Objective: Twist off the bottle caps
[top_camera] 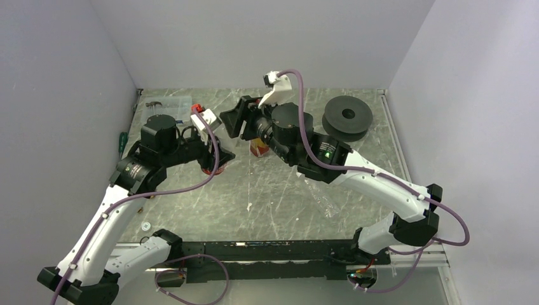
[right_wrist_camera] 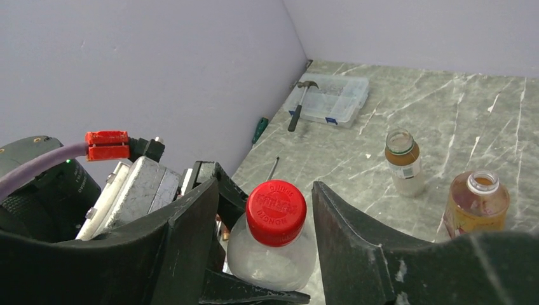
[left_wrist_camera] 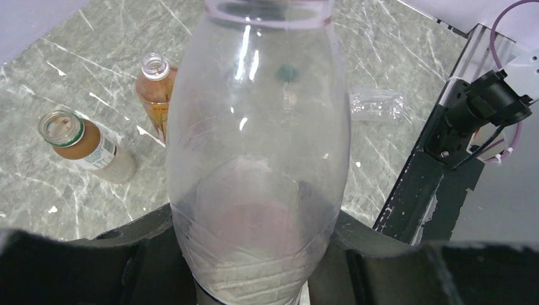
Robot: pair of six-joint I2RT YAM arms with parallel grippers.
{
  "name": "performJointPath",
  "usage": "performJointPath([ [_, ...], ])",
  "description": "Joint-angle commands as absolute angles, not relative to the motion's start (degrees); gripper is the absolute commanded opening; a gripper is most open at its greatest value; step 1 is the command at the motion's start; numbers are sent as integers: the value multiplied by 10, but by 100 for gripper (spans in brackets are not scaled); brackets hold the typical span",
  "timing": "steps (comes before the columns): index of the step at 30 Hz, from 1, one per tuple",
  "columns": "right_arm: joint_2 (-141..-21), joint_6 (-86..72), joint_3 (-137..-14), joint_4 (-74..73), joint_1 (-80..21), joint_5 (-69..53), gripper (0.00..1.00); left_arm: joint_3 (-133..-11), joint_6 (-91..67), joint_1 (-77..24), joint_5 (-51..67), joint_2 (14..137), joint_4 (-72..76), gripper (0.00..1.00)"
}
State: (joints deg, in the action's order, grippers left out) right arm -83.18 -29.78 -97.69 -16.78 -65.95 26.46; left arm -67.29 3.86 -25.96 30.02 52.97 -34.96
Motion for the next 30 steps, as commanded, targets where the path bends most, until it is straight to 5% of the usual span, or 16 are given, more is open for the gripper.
performJointPath([
  [1,-846,-304,-1016,-175,-661,268,58,-675,44,-259,287,517,-332,27],
  [7,-863,-321,-1027,-196,-650,262,54,-676,38,-259,294,515,-331,26],
  [20,-793,-286,-931,-75,-644,225,11,-675,33,-259,326,514,-339,26],
  [30,-691,-210,-783,162,-606,-142,2,-711,-55,-259,563,528,-334,23],
])
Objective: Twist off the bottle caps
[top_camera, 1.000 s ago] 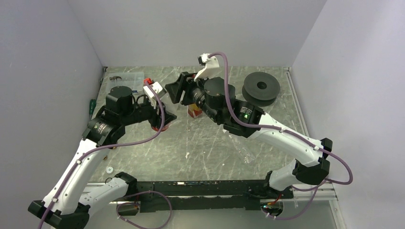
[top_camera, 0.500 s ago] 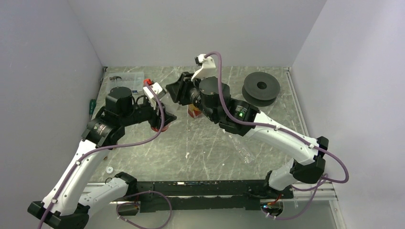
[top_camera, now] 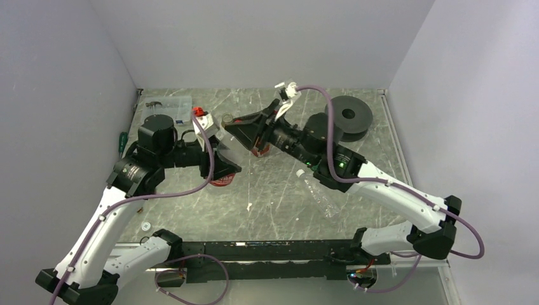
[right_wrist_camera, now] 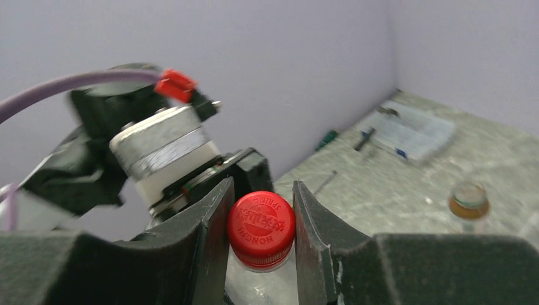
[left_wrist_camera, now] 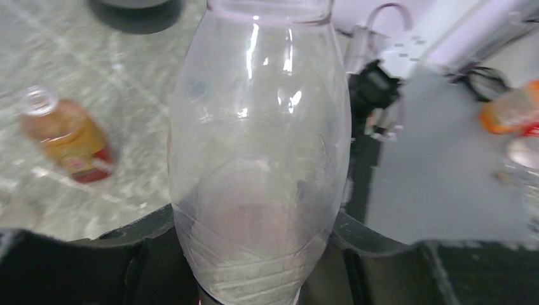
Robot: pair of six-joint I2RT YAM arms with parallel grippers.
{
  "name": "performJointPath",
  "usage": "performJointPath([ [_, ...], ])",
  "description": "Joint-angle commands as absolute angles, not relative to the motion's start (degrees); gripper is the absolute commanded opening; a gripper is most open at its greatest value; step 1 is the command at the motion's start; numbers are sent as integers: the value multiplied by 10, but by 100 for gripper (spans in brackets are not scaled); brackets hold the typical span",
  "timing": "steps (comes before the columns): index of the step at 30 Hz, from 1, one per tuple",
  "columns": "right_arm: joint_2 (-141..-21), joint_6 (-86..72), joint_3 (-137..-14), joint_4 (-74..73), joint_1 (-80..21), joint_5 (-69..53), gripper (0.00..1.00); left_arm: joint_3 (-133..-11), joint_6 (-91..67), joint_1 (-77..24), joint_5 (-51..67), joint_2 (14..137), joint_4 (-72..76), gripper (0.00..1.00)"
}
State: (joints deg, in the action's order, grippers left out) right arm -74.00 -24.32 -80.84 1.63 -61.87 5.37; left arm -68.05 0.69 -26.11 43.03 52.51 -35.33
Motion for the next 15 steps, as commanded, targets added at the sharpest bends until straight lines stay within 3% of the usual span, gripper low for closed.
performJointPath([
  [1,-690,-212,-782,166,-601,-169,2,-712,-64,-259,578,529,-332,23],
  [6,-699,-213,-794,149,-587,-259,2,-716,-58,-259,600,533,-342,22],
  [8,-700,-206,-796,132,-586,-250,10,-718,-48,-259,590,535,-349,22],
  [9,-699,-204,-797,121,-586,-228,20,-717,-43,-259,577,535,-351,21],
  [13,-700,-210,-813,40,-586,-26,85,-713,-11,-259,476,532,-356,21],
  [15,-708,-223,-835,-9,-586,56,98,-705,15,-259,411,527,-354,22],
])
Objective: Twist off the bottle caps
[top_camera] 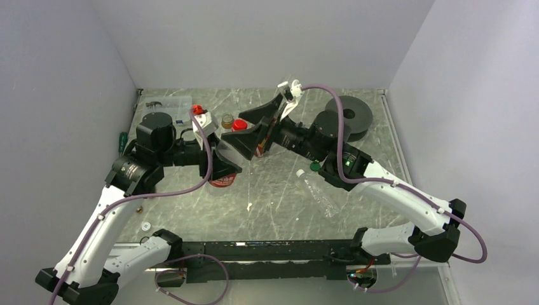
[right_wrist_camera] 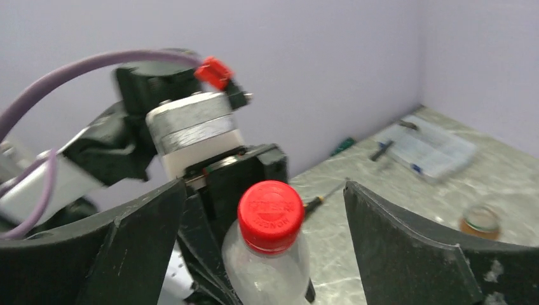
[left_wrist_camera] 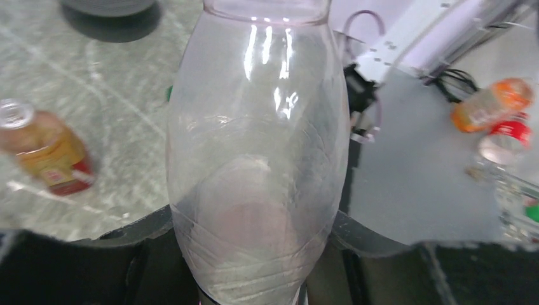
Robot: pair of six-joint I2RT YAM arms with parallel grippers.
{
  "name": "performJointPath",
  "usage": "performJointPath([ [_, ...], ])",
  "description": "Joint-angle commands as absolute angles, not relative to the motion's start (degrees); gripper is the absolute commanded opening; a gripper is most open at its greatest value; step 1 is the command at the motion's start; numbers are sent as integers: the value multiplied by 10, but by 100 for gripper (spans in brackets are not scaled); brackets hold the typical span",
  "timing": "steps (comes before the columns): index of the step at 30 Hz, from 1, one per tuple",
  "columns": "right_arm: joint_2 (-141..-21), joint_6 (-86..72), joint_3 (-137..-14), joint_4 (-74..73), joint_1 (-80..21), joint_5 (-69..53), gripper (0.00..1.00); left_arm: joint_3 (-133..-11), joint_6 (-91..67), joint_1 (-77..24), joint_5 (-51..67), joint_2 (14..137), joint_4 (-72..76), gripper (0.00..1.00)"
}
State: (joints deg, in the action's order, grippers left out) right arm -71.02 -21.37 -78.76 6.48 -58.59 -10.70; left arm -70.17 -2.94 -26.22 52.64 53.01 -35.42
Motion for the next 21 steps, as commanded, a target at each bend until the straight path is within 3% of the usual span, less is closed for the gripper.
performJointPath([
  [1,-712,-229,-844,-25,-587,78,99,-700,26,-259,377,525,-351,22],
  [6,-764,-284,-927,-139,-593,172,100,-684,60,-259,263,530,-351,19],
  [12,-802,-315,-969,-175,-593,189,95,-666,65,-259,241,523,-335,18],
  [21,-836,-327,-990,-158,-593,152,73,-662,54,-259,254,521,-330,17],
])
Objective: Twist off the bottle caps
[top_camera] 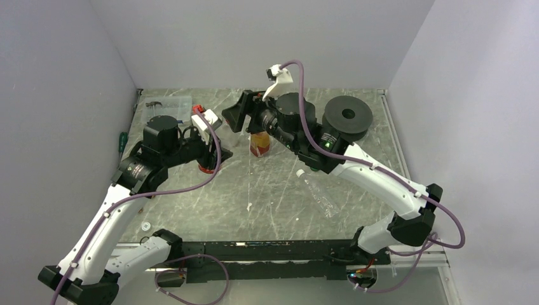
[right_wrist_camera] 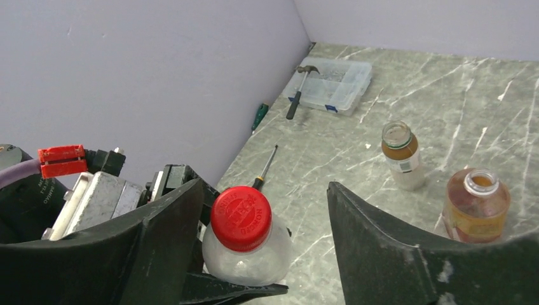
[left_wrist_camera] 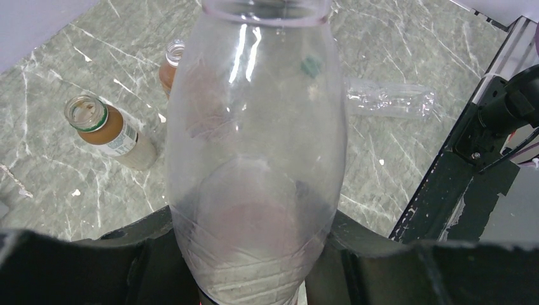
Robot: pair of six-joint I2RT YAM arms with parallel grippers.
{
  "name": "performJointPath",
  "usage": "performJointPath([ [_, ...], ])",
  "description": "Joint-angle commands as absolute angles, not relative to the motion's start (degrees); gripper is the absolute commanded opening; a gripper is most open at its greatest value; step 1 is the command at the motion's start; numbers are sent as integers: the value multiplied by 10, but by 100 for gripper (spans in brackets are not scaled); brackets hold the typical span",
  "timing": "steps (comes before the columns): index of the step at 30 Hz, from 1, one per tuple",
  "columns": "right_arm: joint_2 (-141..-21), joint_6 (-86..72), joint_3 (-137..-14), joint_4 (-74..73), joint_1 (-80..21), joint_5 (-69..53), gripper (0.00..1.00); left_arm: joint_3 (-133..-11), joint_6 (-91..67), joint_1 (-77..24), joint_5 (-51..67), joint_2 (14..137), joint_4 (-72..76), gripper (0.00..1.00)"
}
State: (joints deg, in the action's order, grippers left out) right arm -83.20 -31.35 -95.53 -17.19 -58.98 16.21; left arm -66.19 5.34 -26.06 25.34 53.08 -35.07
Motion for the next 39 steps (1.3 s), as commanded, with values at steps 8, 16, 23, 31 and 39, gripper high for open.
performJointPath([
  [8,-855,-344,-999,-142,-592,127,52,-661,49,-259,262,523,-327,17],
  [16,-869,-355,-1012,-149,-587,96,39,-665,41,-259,271,524,-323,16],
  [23,-828,-342,-967,-108,-574,63,6,-676,32,-259,316,519,-325,15],
  [31,-728,-262,-840,104,-559,-194,6,-715,-73,-259,580,535,-303,14],
  [39,-705,-226,-830,101,-555,-294,8,-723,-93,-259,655,541,-300,11],
])
